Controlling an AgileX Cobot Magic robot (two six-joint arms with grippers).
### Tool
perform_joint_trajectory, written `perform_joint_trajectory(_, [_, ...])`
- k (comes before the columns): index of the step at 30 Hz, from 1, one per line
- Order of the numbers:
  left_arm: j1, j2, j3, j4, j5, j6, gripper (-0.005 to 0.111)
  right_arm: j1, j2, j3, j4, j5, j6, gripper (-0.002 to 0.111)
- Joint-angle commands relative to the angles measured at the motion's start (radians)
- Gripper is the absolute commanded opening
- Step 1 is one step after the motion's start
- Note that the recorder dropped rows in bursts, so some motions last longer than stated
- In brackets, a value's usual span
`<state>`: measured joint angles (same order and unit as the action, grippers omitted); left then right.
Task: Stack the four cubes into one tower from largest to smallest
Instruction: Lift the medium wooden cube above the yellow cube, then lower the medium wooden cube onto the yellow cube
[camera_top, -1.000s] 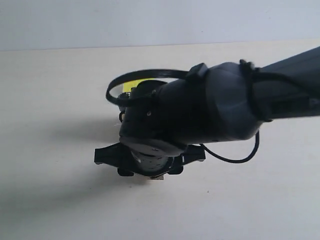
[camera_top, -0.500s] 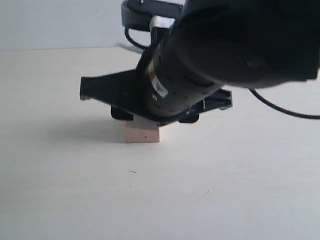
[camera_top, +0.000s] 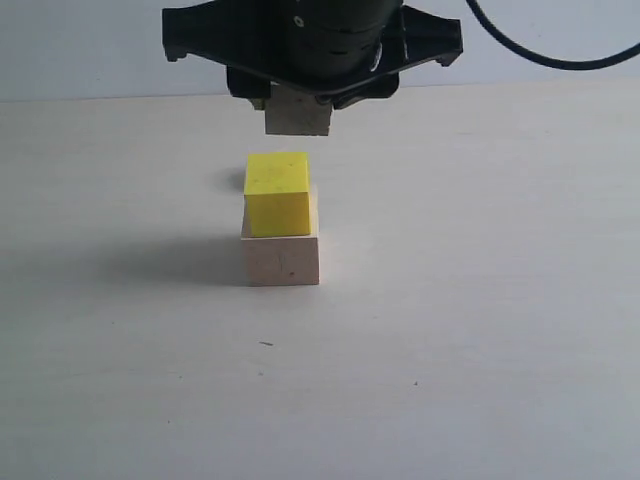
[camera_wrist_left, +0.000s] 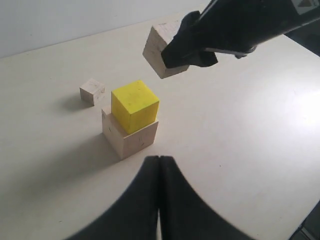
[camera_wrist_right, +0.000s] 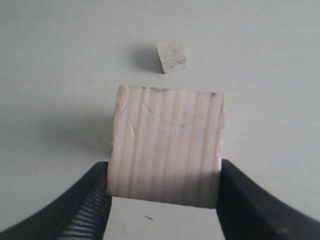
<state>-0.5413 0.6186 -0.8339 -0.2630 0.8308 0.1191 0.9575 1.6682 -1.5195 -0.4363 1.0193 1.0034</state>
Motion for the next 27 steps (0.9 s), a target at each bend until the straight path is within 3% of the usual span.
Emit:
perform_joint_trajectory(1, [-0.007,-0.004,0.005,-0.009,-0.018,0.001,0.000,-0.006,0.050,-0.015,-0.010,-0.021,-0.018,0.000])
perform_joint_trajectory(9, [-0.007,-0.004,0.005,-0.009,-0.018,0.001,0.000,-0.034,0.117,-0.040,0.006,-0.032,-0.018,0.000])
perform_joint_trajectory(17, [-0.007,-0.004,0.005,-0.011,-0.018,0.001,0.000,-0.105,0.185,-0.167,0.173,-0.019,-0.160,0.000])
perform_joint_trajectory(27, [-0.007,-0.004,0.005,-0.009,-0.018,0.001,0.000,-0.108,0.251,-0.191,0.213,0.046,-0.206,0.000])
